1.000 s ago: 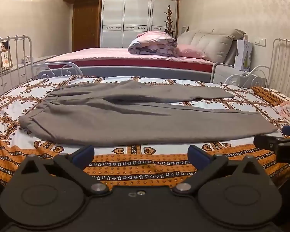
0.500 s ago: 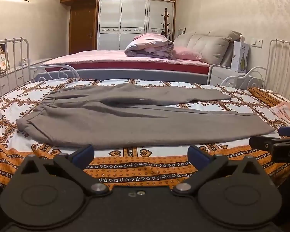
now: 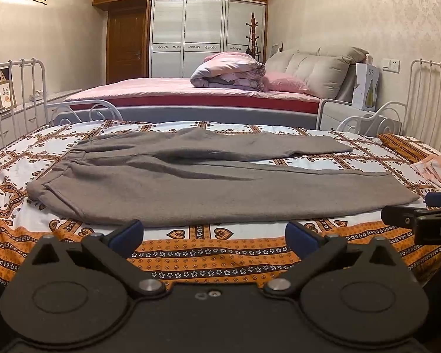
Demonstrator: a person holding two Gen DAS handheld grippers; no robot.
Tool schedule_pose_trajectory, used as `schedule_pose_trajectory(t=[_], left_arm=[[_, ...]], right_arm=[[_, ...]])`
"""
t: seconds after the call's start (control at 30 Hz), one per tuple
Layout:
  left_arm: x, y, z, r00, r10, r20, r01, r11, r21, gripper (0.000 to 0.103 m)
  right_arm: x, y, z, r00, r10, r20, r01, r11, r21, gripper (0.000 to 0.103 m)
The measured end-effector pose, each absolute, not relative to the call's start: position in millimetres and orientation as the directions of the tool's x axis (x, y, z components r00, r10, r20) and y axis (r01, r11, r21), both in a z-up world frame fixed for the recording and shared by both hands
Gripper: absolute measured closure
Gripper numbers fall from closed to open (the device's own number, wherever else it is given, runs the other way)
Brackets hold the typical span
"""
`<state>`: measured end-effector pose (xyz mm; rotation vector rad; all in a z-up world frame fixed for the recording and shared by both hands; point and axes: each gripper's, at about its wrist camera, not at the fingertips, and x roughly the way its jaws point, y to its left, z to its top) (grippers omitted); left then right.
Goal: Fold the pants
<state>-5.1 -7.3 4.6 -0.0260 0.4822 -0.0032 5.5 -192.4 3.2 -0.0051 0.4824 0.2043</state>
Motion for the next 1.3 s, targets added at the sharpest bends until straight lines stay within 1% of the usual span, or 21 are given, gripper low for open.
schedule_pose_trajectory(t=[1.3], left_arm=[[-1.3,-5.8,0.0,0.880,-0.020,-0.475,0.007,1.000,-0.029,0.006]], right_arm=[[7.0,-192.0,2.9,0.863,0.190,-0.467,-0.189,0.981,0.049,0.000]])
